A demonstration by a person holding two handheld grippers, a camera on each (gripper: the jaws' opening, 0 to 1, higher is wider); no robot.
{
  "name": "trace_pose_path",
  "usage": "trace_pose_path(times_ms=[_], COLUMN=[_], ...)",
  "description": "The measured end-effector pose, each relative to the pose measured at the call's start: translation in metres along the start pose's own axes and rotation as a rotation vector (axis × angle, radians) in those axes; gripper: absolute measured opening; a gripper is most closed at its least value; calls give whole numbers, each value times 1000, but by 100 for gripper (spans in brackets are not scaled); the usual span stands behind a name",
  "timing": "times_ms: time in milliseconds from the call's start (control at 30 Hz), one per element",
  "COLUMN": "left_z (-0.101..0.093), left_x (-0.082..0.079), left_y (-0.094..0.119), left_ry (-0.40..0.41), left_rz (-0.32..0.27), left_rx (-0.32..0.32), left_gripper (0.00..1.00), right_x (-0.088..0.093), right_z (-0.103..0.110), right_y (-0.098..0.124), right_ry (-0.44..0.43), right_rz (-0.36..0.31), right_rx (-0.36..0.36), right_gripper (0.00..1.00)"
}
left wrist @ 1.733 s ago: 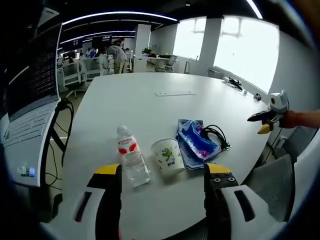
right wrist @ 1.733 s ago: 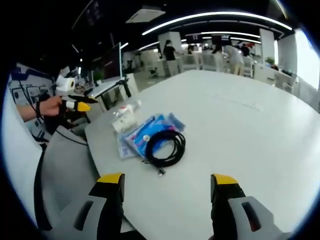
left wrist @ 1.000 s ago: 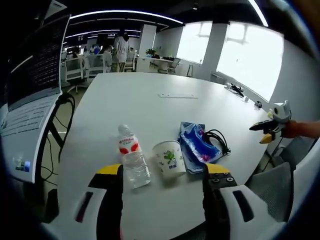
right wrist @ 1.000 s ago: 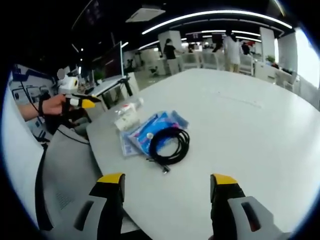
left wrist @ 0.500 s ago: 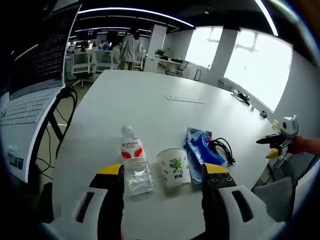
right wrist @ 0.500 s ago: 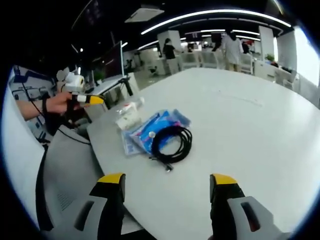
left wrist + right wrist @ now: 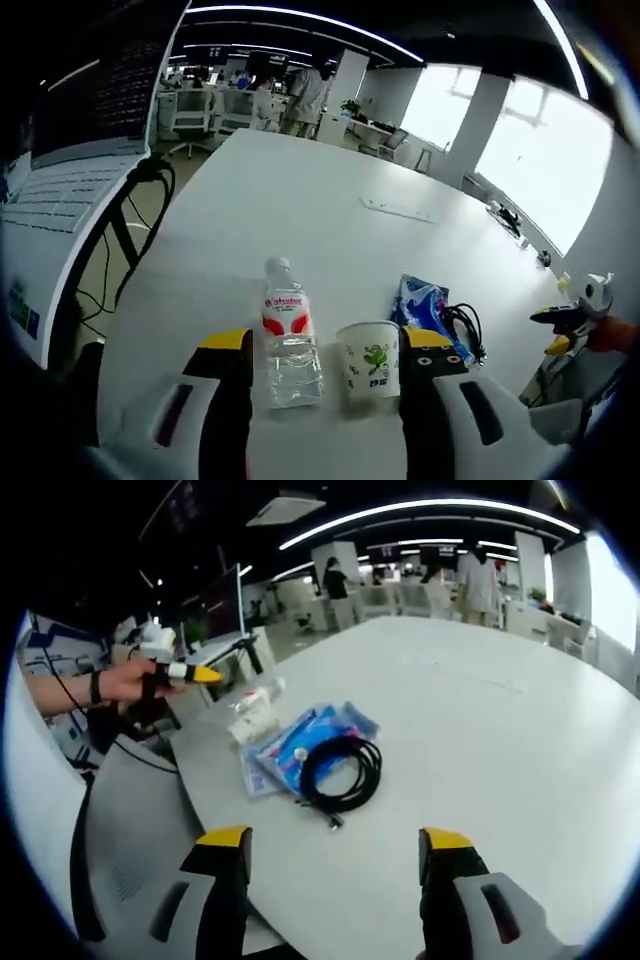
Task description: Arrange the tabletop items into an orderly group along one side of the table until the central work area is clear of visible clutter.
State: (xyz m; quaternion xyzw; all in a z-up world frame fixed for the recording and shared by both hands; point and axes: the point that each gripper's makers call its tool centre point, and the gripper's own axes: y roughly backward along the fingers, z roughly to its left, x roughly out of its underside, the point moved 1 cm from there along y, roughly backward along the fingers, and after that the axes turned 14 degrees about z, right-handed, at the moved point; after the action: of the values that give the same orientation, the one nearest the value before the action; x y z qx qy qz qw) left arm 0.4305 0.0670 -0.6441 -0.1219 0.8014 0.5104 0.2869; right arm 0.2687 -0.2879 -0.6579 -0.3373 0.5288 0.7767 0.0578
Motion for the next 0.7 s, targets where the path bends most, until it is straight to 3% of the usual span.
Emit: trace_pose_path(times_ms=[167,500,700], left_z=[14,14,13], left_x=[-1,2,7], left_y=[-13,-26,-39], left_ry=[96,118,101], left_rz=[37,116,193], left_rx=[-32,-55,-67], left_gripper=[57,55,54], right_x=[-3,-3,0], right_z=[-1,-4,-6], right_y=[0,2,3], right_ry=[3,1,-6], right_rz=[0,4,9], right_rx=[0,4,8], right_gripper=[69,69,68])
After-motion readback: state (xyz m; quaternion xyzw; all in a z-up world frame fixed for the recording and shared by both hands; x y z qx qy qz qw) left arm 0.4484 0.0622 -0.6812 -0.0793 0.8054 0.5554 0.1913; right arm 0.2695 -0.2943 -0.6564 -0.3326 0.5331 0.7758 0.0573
